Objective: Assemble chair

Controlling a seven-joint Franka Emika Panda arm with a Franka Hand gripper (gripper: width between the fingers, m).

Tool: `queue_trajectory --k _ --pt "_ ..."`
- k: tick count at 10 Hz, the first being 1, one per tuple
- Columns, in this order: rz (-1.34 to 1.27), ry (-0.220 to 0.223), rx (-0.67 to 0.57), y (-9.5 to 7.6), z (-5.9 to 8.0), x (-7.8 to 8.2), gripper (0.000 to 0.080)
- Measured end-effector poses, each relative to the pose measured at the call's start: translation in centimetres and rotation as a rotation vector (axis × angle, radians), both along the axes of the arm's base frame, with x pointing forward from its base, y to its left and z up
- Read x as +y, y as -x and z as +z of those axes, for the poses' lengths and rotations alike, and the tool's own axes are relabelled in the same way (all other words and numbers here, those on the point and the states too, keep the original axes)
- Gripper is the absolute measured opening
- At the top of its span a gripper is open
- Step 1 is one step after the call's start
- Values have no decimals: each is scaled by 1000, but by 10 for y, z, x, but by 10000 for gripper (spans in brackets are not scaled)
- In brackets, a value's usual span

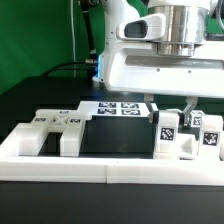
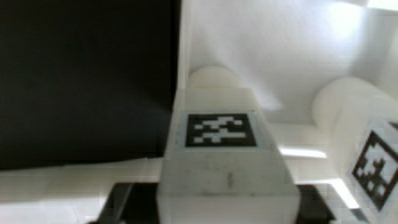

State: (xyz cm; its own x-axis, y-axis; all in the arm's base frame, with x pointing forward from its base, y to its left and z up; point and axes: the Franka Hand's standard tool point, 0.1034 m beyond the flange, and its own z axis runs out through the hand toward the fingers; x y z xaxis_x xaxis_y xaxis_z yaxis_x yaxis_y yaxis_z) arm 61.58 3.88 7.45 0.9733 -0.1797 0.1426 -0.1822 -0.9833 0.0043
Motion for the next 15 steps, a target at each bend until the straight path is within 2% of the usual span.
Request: queue_trajectory --k 3,6,12,13,14,15 --pt "-298 -56 -23 0 -1 2 293" --pt "-587 -101 -31 1 -1 13 293" --pt "-934 -164 -35 1 -1 17 293" --pt "-915 -161 -35 1 -1 17 370" --pt "-896 -156 -30 1 -1 17 370" --pt "-844 -145 -14 2 -1 18 505"
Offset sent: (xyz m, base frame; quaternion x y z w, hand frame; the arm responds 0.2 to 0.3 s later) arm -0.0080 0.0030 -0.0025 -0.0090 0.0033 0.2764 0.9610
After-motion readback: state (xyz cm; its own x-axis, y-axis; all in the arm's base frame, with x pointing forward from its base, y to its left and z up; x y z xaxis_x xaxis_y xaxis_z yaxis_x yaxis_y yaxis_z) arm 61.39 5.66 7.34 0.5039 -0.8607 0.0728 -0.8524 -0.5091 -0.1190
